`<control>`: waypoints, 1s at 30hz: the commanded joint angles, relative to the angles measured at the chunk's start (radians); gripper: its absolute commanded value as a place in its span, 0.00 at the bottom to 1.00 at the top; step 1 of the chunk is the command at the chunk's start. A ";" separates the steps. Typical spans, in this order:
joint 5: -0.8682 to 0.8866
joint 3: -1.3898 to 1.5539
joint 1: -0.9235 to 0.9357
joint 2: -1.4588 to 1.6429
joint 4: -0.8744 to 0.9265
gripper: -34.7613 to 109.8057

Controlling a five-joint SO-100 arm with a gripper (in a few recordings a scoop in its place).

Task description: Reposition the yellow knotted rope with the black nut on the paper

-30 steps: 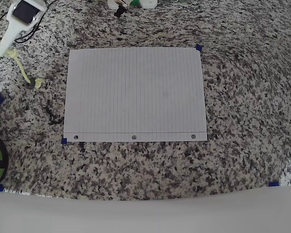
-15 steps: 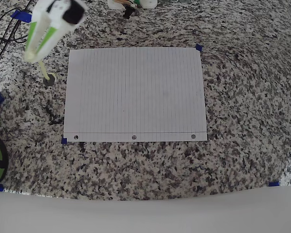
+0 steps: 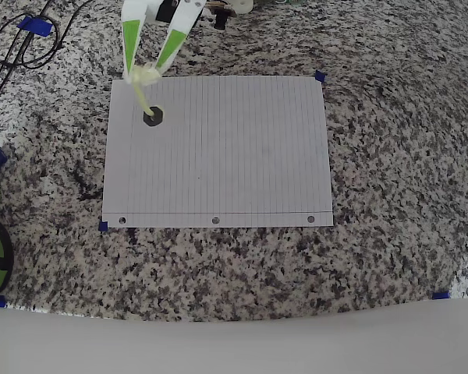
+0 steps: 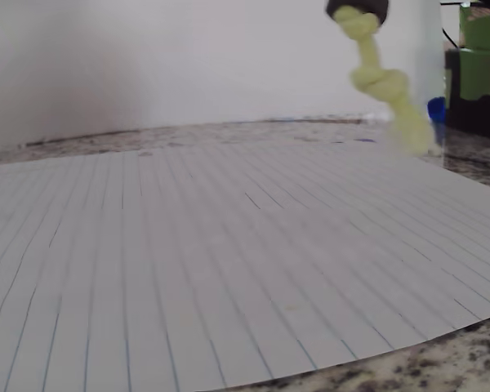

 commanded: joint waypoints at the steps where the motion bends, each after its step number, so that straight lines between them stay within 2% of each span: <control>1: 0.052 0.005 0.003 0.048 -0.009 0.24; 10: 0.242 0.049 0.020 0.103 -0.025 0.24; 24: 0.247 0.048 0.255 -0.118 -0.170 0.24; 30: 0.247 0.118 0.160 -0.006 -0.132 0.24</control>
